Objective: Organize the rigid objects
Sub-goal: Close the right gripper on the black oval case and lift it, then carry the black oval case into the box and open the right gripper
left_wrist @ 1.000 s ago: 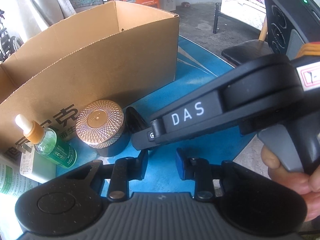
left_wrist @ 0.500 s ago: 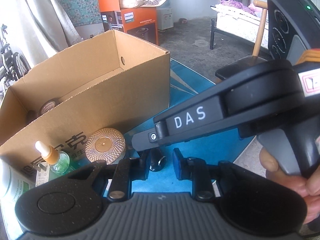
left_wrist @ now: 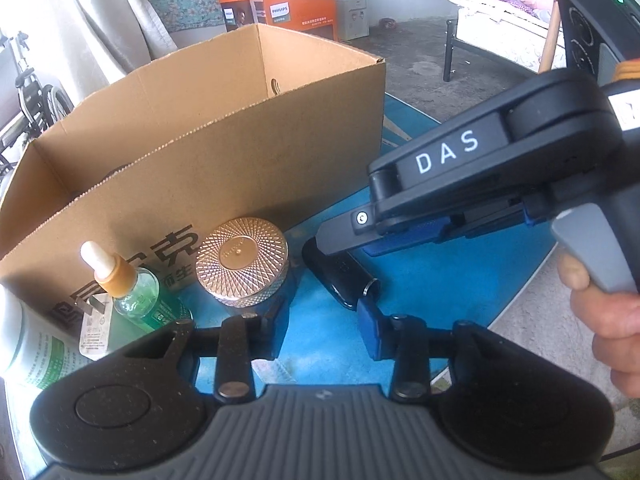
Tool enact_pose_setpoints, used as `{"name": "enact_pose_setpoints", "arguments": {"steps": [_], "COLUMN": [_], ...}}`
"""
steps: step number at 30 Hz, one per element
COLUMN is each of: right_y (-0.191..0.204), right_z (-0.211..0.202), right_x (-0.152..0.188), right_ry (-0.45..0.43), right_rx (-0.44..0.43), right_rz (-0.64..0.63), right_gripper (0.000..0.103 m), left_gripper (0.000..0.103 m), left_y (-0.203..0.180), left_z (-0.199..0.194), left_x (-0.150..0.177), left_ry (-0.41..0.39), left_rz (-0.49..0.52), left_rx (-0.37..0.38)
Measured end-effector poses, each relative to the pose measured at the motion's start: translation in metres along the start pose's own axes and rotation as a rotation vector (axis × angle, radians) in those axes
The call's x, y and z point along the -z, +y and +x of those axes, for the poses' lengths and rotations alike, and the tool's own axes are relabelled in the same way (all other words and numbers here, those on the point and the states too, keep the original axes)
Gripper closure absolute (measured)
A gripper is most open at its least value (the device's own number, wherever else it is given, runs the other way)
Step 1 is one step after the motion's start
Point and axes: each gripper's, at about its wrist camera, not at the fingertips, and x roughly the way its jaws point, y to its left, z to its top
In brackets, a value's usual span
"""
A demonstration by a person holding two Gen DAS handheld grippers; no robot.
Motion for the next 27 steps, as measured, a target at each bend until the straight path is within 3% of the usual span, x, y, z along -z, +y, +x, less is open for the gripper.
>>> {"name": "enact_pose_setpoints", "arguments": {"steps": [5,11,21,27], "right_y": [-0.003,0.003,-0.004,-0.007], "right_z": [0.018,0.029,0.021,0.028], "right_x": [-0.005,-0.007,-0.006,-0.007], "right_ry": [0.029,0.058,0.076,0.07], "right_rx": [0.047,0.026,-0.119,-0.111], "right_rz": [-0.02,-0.073,-0.034,-0.025], "right_gripper": [0.07,0.071,0.078,0.084], "left_gripper": [0.064,0.063,0.063,0.064], "left_y": [0.002,0.003,0.009,0.005], "left_z": [0.015,0.028,0.032,0.027], "left_x": [-0.007,-0.018,-0.021,-0.016], "left_ry": [0.026,0.038,0.027,0.017], "left_rz": [-0.017,-0.046,-0.043,-0.034], "left_rx": [0.044,0.084,0.069,0.044]}}
